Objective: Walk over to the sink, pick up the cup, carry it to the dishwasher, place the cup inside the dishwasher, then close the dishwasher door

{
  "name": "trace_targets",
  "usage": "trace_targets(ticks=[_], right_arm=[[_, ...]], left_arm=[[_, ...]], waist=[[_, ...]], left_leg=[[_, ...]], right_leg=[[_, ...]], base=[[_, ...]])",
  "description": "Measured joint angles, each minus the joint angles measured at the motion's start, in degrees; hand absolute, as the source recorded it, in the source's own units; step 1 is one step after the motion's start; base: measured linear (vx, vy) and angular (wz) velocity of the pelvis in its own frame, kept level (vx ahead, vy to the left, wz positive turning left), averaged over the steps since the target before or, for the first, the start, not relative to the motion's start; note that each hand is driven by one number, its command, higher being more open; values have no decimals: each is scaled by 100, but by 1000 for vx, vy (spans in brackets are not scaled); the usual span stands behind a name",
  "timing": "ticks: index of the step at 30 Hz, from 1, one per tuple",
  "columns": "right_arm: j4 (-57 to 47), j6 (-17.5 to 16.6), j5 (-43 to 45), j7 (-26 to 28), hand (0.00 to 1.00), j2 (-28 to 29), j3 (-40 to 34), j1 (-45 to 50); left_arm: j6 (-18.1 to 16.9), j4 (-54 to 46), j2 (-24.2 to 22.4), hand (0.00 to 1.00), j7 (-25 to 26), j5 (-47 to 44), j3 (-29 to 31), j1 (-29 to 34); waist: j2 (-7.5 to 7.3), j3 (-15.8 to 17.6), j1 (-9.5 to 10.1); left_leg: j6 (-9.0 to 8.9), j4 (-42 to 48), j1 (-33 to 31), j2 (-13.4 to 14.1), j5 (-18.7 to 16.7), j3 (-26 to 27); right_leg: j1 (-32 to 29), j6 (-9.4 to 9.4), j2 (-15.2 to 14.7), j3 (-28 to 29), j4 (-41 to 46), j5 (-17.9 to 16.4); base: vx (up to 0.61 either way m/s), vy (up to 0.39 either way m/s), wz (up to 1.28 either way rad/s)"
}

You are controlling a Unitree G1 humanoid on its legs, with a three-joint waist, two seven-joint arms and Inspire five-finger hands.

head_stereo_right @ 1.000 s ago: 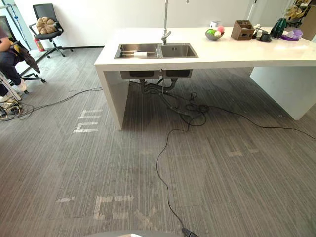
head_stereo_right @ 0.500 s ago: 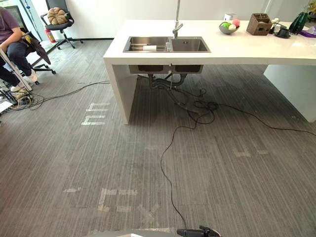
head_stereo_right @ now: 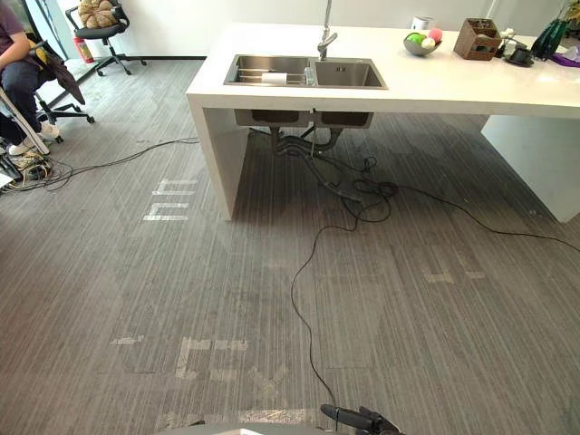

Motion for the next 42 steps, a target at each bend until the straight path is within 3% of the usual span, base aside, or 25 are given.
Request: trace_targets(ticks=[8, 13, 20, 23, 24, 26, 28, 30, 32, 33, 36, 38, 39, 40, 41, 42], right_arm=[[67, -184, 567, 457, 100, 26, 6, 15], [67, -494, 910, 590, 100, 39, 188, 68], [67, -618, 1481, 814, 100, -31, 266, 141], [-217, -645, 1974, 999, 100, -83, 271, 255], [-294, -648, 2015, 1020, 100, -85, 276, 273], [-686, -679, 2224, 1177, 100, -117, 285, 396], [-771, -703, 2271, 1207, 100, -101, 291, 426], [-796, -769, 2451, 1184, 100, -14, 299, 430], [-816, -839, 2600, 1180, 100, 33, 261, 434], [-855, -848, 2665, 1197, 100, 74, 230, 443], [-1079, -837, 2663, 1195, 100, 222, 34, 574], [-1171, -803, 2660, 1148, 100, 261, -66, 689], [-1204, -768, 2662, 1094, 100, 306, -200, 707], [-1247, -720, 2667, 1122, 100, 297, -300, 739], [-1435, -676, 2666, 1131, 100, 308, -382, 857], [-1436, -641, 2665, 1057, 100, 359, -449, 870]], left_arm=[[-62, 10, -25, 100, 19, -133, 28, 24], [-418, 23, -136, 100, 197, -445, 169, 120], [-504, 32, -186, 100, 187, -578, 237, 119], [-556, 43, -134, 100, 95, -710, 236, 132], [-558, 44, -116, 100, 90, -727, 236, 132], [-561, 44, -48, 100, 86, -937, 250, 162], [-511, 69, -18, 100, 95, -1156, 321, 181], [-479, 116, -63, 100, 113, -1219, 407, 168], [-440, 221, -134, 100, 137, -1206, 603, 115], [-382, 247, -154, 100, 139, -1146, 695, 89], [-238, 211, -204, 100, 132, -858, 926, 57], [-184, 203, -252, 100, 128, -746, 1079, 50], [-145, 206, -267, 100, 123, -667, 1152, 33], [-120, 213, -306, 100, 114, -614, 1171, -4], [-32, 194, -359, 100, 79, -517, 1175, -46], [-18, 127, -398, 100, 98, -358, 1253, -152]], waist=[[-2, 31, -2], [-6, 39, -3], [0, 162, -11], [-94, 240, -24], [-119, 251, -22], [-259, 320, -21], [-327, 349, -72], [-294, 363, -210], [-211, 410, -270], [-166, 437, -286], [-142, 462, -285], [-118, 480, -281], [-96, 492, -267], [6, 546, -273], [172, 543, -335], [150, 573, -300]], left_leg=[[10, -2, 43, -2, 9, 0], [22, -2, 41, -15, 17, -54], [88, -3, 50, -126, 85, -370], [163, -4, 93, -227, 35, -599], [213, -4, 96, -261, 10, -610], [310, 5, 220, -313, 6, -587], [390, 17, 418, -343, -52, -606], [392, 207, 404, -249, -202, -718], [338, 326, 392, -68, -335, -776], [272, 398, 400, 69, -436, -781], [20, 710, 504, 303, -875, -768], [-143, 970, 691, 448, -1255, -765], [-274, 1095, 842, 559, -1509, -769], [-269, 1144, 931, 704, -1632, -778], [-130, 1144, 1030, 958, -1786, -806], [-155, 1431, 1054, 1060, -1788, -840]], right_leg=[[45, 4, -4, -3, 1, 4], [49, 5, -15, -45, 0, 4], [162, 65, -121, -351, 122, -64], [-394, 233, -566, -475, 1765, -861], [-546, 265, -672, -455, 2130, -962], [-1270, 241, -1029, -262, 3868, -988], [-1551, 173, -1165, -109, 4565, -1157], [-1633, 168, -979, -90, 4137, -1357], [-1694, 149, -706, -139, 3212, -1226], [-1753, 164, -541, -144, 2445, -862], [-1946, 241, -470, -41, 1206, -92], [-1966, 241, -499, 96, 1219, -90], [-1932, 118, -495, 158, 1369, 4], [-1939, 6, -379, 181, 1593, 108], [-2068, 52, -186, 181, 2107, 2], [-2204, 34, -153, 155, 2547, -81]], base=[[-19, -4, 0], [0, -1, 5], [-43, -3, 24], [-47, 44, 37], [-29, 69, 22], [-27, 74, 3], [25, 40, 0], [77, -9, 20], [150, -72, 19], [218, -116, 11], [252, -158, 1], [382, -244, 3], [602, -389, 11], [631, -417, 34], [646, -427, 46], [524, -346, 41]])
